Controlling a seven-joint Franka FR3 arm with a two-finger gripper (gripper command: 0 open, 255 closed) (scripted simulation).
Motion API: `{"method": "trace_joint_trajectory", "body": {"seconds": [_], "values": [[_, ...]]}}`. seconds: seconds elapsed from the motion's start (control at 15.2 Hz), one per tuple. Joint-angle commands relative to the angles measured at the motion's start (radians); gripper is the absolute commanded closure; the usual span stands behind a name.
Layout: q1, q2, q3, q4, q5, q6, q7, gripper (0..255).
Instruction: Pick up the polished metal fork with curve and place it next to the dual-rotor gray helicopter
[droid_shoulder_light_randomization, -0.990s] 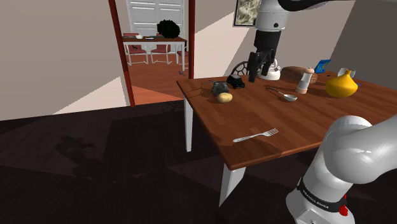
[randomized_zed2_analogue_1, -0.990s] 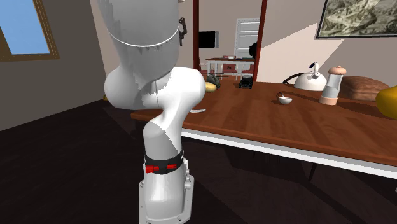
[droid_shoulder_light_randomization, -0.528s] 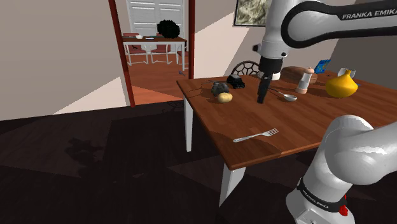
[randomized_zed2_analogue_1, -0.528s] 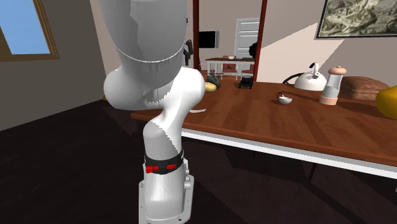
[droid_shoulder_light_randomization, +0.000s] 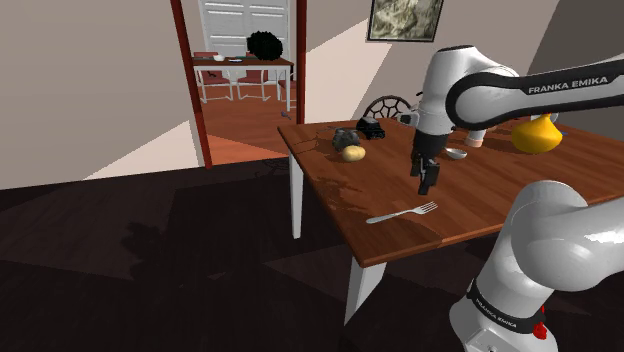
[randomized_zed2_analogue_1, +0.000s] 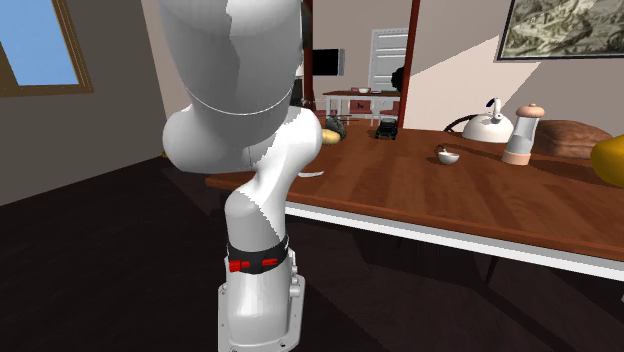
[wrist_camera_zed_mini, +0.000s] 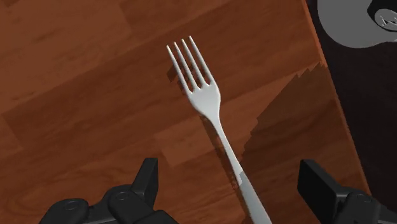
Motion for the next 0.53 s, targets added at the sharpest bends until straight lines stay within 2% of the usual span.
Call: {"method": "trace_joint_trajectory", "body": {"seconds": [0.0,0.13,0.46], "values": [[-0.003,0.001,-0.058,-0.052,-0.057,0.053,-0.100,0],[-0.011,0.022,-0.123,-0.093,-0.120,0.113,-0.196,0],[-0.022,0.064,-0.159,-0.132,-0.158,0.193,-0.203,0]]}}
